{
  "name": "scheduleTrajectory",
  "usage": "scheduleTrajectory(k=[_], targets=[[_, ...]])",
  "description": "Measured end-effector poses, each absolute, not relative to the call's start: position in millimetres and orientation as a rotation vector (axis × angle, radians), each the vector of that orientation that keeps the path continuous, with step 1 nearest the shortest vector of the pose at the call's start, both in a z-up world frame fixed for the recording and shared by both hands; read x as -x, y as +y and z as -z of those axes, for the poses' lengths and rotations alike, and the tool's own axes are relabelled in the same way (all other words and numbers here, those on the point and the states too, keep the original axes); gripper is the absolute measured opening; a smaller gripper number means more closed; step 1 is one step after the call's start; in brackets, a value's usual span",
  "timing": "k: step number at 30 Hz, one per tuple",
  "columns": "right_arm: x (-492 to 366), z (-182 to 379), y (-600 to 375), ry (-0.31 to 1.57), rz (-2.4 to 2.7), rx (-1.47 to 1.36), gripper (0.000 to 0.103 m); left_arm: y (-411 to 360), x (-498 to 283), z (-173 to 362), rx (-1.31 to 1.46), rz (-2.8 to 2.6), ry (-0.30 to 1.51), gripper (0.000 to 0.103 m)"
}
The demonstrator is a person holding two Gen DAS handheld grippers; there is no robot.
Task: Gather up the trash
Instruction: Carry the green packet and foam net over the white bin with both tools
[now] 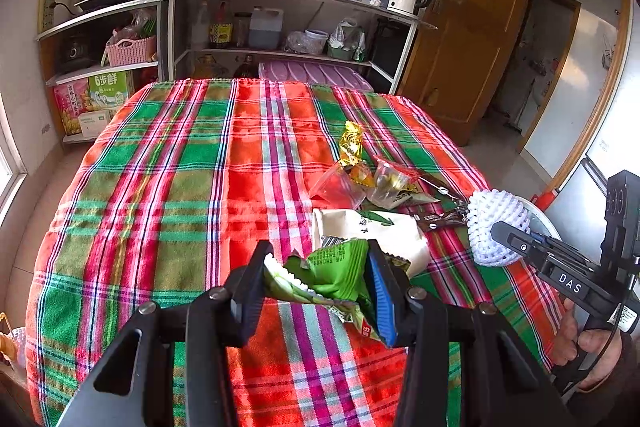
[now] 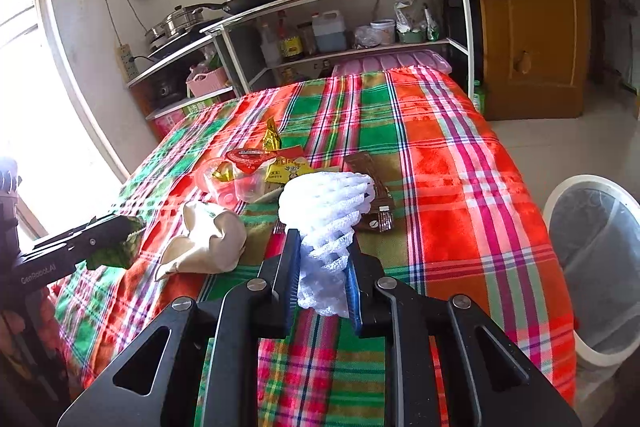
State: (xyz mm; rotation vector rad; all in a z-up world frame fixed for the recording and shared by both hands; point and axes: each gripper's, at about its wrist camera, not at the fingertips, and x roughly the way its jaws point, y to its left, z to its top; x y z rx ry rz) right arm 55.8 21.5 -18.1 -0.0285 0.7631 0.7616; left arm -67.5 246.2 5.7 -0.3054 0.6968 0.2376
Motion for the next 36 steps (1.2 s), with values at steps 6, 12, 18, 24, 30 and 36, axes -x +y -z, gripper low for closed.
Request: scheduleTrajectory(k=[6,12,18,24,30,36], targets=[[-49.1,6.8,0.5,0.728,-0.736,0.0,0.021,228.1,58.3,-18.4,0.27,-0.198,0.676,0.048],[-48.5,-4.3,-26.7,0.701,-0.696,-0.029,0.021,202.7,45.4,-27.9,0.234,-0.148,0.667,0.048],[-51.2,-12.0,-59.4,0.679,-0.647,-0.051,0.021,175.0,27.0,-34.0,0.202,-0.088,0.657,0.048],[-59.5,-16.3,-89.5,0.672,-0.578,-0.071,0.021,141.8,0.9,-39.2,0.177,-0.002,0.656,0.048],[-68.8,-19.2,-129.1,0.663,-0.495,-0.09,0.021,100.7,-35.1,-41.4,0.148,0.105,0.672,0.048],[-81.9,-14.8,-174.6,0.682,-0.397,-0.12,0.021,46.9,-66.7,-36.5,0.126,0.213,0.688,0.048]])
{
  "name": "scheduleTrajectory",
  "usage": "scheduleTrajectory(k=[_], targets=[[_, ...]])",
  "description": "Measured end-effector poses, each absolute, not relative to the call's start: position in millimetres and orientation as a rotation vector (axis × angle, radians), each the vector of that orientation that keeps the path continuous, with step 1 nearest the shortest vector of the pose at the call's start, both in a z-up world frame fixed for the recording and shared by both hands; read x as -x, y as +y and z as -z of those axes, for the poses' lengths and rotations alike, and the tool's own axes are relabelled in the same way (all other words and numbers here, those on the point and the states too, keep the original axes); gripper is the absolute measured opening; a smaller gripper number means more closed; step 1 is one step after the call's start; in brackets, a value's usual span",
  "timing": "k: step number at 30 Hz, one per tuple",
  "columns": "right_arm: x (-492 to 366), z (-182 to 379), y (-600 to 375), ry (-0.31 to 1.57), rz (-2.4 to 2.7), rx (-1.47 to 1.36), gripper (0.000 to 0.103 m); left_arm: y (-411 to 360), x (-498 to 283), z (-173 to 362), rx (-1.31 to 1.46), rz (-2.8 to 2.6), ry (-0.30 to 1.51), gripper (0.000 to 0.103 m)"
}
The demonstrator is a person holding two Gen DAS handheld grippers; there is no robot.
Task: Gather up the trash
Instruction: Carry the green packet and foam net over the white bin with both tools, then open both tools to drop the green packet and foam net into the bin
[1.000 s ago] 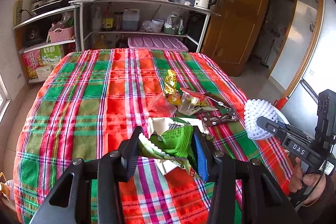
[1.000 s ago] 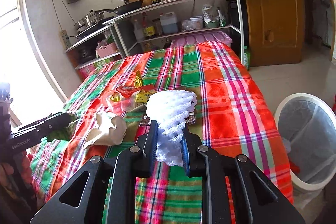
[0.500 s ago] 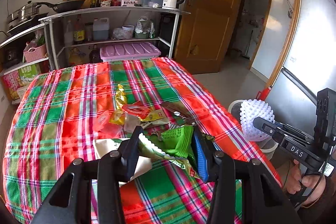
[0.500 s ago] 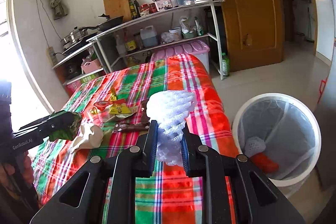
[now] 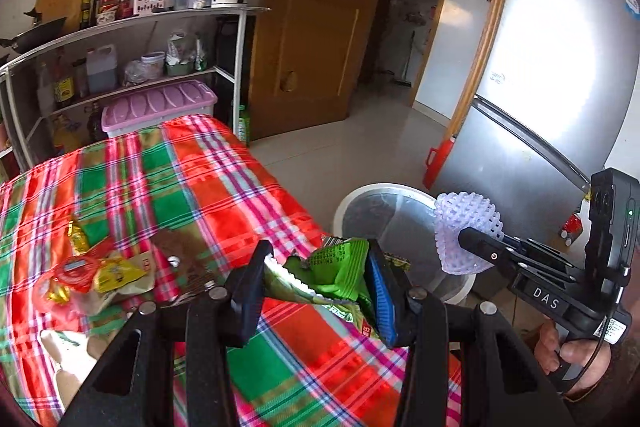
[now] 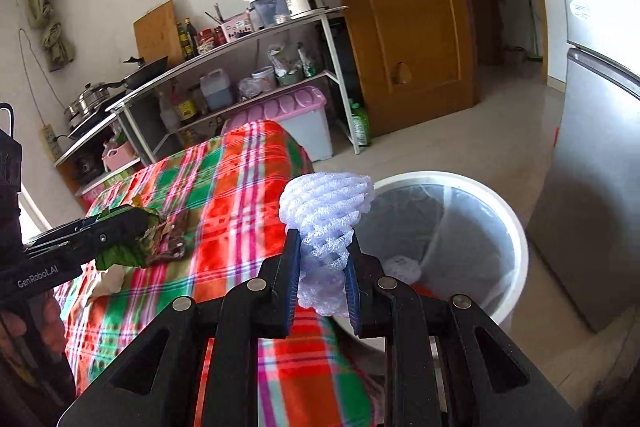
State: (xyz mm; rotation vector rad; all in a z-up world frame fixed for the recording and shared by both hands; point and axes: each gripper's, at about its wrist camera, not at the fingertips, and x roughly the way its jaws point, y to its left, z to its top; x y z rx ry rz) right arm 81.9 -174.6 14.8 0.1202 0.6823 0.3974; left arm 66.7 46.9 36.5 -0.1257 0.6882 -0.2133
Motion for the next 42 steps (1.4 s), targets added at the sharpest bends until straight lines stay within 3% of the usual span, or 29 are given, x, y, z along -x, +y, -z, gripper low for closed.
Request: scheduleTrajectory(k=[13,27,29,31,35,42], targets=[[-108.2,11.2,-234.8,0.767,-0.273,-0.124,0.021,-41.2,-127.8,-6.8,0.04,0.326,0.785,0.048],[-148.6,55.6,-247.7,0.885,-0.235,-0.099,0.023,-69.7,-160.7,31.6,0.015,0.312,0.901,0.05],[-152.3,59.7,-248.1,0.898,-0.22,-0.092,0.029,-69.8,-163.1,33.6,0.018,0.311,0.906,0.052],[-154.3,63.0,-249.1,0.906,-0.21,-0.094,0.038,-69.6,-164.8,34.9,0.02,0.306,0.913,0.063],[-155.5,67.1,-249.4,0.913,-0.212,-0.101,0.054,-67.0,-164.9,35.7,0.032,0.308,0.918,0.065],[-151.0,63.7,-250.2,0.894,-0.194,-0.101,0.055,-61.0,-158.8,30.5,0.04,0.301,0.906,0.068]])
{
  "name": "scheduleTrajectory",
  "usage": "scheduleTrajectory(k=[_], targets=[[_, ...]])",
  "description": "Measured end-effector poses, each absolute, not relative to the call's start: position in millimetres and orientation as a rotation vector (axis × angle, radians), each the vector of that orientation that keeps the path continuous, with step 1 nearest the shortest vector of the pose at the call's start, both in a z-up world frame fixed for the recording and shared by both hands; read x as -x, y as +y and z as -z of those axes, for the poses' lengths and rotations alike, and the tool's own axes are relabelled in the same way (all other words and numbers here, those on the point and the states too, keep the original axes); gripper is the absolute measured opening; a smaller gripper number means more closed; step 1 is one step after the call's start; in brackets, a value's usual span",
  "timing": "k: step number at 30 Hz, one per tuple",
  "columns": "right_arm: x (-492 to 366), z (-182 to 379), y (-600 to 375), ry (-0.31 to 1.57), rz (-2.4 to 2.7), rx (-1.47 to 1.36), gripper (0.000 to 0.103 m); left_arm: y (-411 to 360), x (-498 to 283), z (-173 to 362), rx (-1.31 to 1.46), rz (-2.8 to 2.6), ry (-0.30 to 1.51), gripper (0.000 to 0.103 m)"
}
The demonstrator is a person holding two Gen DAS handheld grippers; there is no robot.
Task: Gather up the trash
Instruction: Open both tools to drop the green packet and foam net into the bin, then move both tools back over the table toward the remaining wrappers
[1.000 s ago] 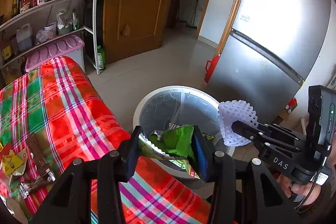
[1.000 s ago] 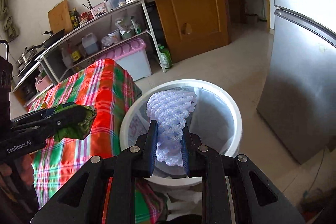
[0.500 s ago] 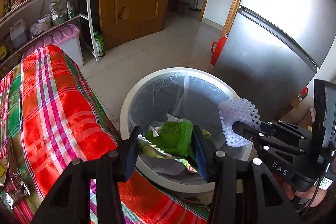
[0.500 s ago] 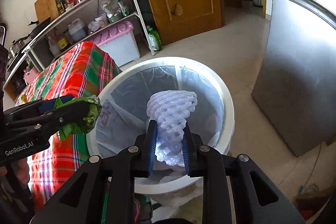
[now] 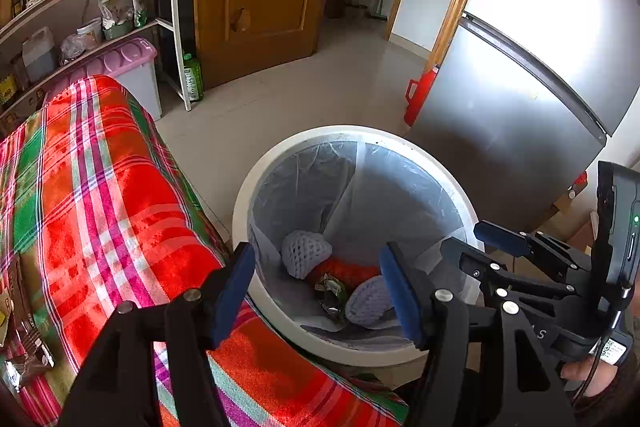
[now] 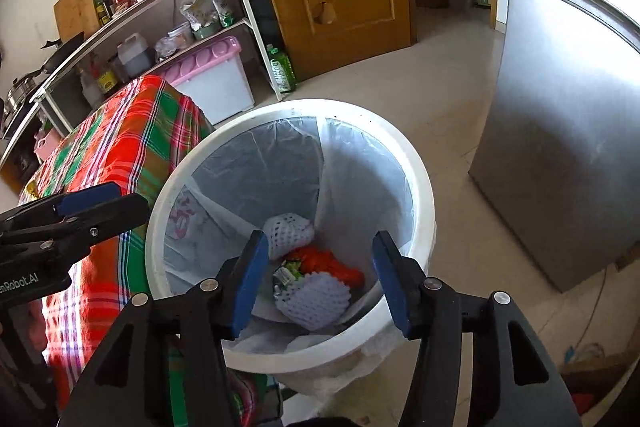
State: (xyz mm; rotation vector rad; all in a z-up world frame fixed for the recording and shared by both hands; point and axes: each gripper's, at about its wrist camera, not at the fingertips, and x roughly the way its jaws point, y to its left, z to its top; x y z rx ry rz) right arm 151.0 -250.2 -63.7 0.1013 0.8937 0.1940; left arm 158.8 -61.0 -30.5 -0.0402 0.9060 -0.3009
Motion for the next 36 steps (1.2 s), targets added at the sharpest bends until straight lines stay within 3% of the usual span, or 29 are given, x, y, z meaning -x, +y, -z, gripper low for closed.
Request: scheduleTrajectory(k=[16,36], targets=[[-112.9,24.1,-230.9,0.779,-0.249,-0.126,0.055,-11.2,-102.9,-6.7,0.063,0.209,0.785,0.078],[-77.9,7.7,-126.1,0.736,-0.469,-0.074,0.055,119.3,-12.7,-14.4,0.133,-0.134,0.708,0.087]])
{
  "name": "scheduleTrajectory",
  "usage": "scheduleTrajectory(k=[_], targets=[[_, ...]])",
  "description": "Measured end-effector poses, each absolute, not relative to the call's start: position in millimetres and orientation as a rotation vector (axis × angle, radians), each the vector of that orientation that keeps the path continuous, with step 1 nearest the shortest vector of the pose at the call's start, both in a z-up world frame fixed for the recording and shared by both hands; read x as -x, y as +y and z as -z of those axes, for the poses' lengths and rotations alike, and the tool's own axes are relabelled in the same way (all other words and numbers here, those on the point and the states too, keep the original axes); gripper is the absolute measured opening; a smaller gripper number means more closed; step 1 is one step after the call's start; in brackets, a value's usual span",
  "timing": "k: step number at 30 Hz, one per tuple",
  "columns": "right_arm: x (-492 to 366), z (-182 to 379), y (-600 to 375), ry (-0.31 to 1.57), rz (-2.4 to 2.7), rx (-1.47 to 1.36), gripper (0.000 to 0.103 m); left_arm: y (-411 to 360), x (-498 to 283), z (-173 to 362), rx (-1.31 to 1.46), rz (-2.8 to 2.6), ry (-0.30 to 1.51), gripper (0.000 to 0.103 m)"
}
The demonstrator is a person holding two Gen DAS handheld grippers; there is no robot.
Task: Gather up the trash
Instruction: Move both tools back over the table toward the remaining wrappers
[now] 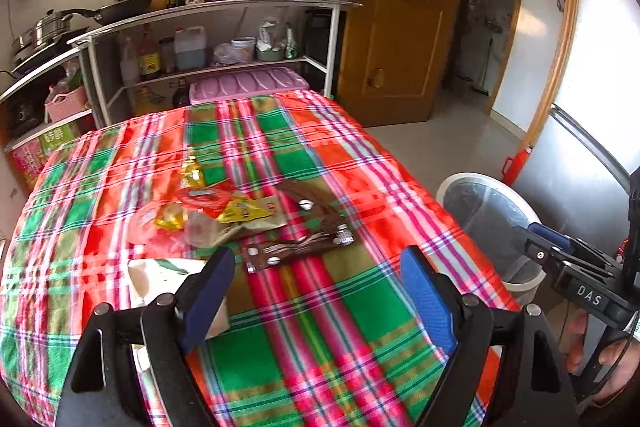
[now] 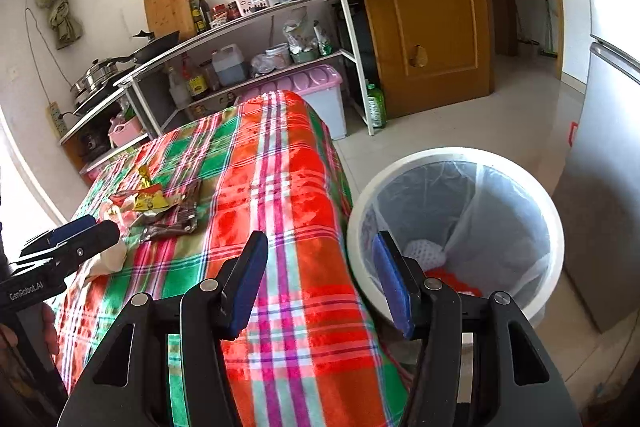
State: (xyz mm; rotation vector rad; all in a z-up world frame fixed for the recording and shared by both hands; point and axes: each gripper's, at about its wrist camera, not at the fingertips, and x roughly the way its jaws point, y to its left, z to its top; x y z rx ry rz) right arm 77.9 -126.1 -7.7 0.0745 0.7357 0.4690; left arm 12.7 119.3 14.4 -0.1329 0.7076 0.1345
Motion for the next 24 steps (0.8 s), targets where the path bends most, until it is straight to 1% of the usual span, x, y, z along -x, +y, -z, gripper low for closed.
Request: scheduleTrajectory(k=[4,6,14,24], targets=[[-74.5,9.3,-104.6,0.743,-0.503,-0.053,0.055,144.2,4.4,-13.9,0.15,-0.204,0.696,0.087],[-72.7,10.2,-94.6,0.748,-0.523,-0.048,0.055,157.1,12.3,-12.2,0.169,-0.237,0.695,0.089],[-64.9,13.4,-58.1,0.753,-0.582,-0.012,0.056,197.9,34.0,8.1,0.237,-0.309,0.742,0.091],[-65.0,18.9,-30.2,0.771,-0.62,0.021,0.056,218.4,22.3,31.5,0.287,-0.277,0.812,0.093]])
